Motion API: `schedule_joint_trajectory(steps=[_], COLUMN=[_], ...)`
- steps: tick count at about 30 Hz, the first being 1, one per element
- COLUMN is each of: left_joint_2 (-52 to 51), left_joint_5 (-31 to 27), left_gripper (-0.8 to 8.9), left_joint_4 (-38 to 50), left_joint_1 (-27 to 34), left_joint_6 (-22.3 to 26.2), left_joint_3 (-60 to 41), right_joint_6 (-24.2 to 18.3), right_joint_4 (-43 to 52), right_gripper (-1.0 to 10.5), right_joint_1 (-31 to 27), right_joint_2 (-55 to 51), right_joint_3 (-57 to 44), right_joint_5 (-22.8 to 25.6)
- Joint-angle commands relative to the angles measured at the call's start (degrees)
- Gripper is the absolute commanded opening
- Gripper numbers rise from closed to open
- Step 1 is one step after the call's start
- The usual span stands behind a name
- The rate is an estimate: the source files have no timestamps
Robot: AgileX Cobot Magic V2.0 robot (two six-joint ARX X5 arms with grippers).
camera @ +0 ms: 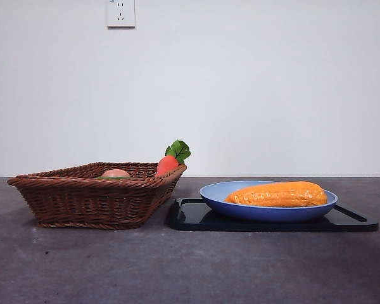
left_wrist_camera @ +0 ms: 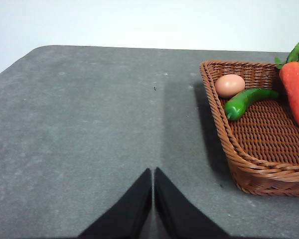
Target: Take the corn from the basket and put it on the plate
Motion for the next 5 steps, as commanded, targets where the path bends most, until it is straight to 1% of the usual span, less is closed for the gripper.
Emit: schedule_joint_trajectory(steps=[1,5], left_joint_2=[0.0,0.0], left_joint_5=[0.0,0.0], left_gripper=[0.08,0.08], left_joint_4=[-1.0,-1.0], left_joint_1=[0.1,0.1], left_joint_6=[-0.5,-0.5], left_joint_3=[-1.0,-1.0], right_joint_6=[0.6,0.6], right_joint_4=[-0.3,-0.3], right_gripper=[0.0,0.0], right_joint_1=[0.1,0.1], right_joint_2=[-0.1,-0.1], right_joint_3=[-0.3,-0.3], right_joint_5=[0.1,0.1])
